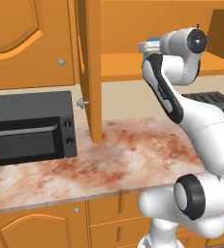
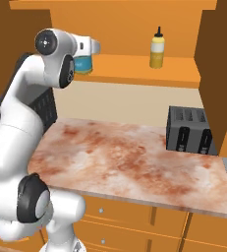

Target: Move the mayonnaise and mustard from the cabinet to the dining counter.

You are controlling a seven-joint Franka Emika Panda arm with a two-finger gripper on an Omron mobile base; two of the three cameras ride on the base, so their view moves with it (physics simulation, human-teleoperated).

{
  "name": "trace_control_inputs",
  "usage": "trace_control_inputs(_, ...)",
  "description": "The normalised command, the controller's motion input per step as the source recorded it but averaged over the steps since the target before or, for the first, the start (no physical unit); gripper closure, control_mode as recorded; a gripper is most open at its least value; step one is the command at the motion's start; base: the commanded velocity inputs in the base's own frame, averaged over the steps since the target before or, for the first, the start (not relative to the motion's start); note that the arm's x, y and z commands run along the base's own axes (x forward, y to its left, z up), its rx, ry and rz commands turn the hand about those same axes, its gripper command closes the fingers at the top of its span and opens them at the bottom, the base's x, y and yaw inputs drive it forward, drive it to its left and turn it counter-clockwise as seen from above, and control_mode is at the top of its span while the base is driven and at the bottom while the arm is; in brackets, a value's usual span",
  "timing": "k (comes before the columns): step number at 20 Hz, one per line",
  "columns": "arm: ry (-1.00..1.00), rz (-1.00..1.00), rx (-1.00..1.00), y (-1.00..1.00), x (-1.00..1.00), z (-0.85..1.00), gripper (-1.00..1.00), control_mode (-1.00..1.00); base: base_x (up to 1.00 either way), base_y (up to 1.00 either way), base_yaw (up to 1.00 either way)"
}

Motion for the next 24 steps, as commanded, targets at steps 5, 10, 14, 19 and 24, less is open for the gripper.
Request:
trace_control_inputs(5,-0.03,0.05,0.00,-0.08,-1.00,0.19,1.00,-1.00,0.00,0.00,0.00)
trace_control_inputs(10,0.00,0.10,-0.01,0.00,-0.97,0.15,1.00,-1.00,0.00,0.00,0.00)
trace_control_inputs(14,0.12,0.13,-0.09,0.00,-0.82,0.00,1.00,-1.00,0.00,0.00,0.00)
trace_control_inputs(19,0.18,0.08,-0.14,0.00,-0.61,-0.05,1.00,-1.00,0.00,0.00,0.00)
trace_control_inputs(24,0.03,0.00,-0.06,0.00,-0.43,-0.22,1.00,-1.00,0.00,0.00,0.00)
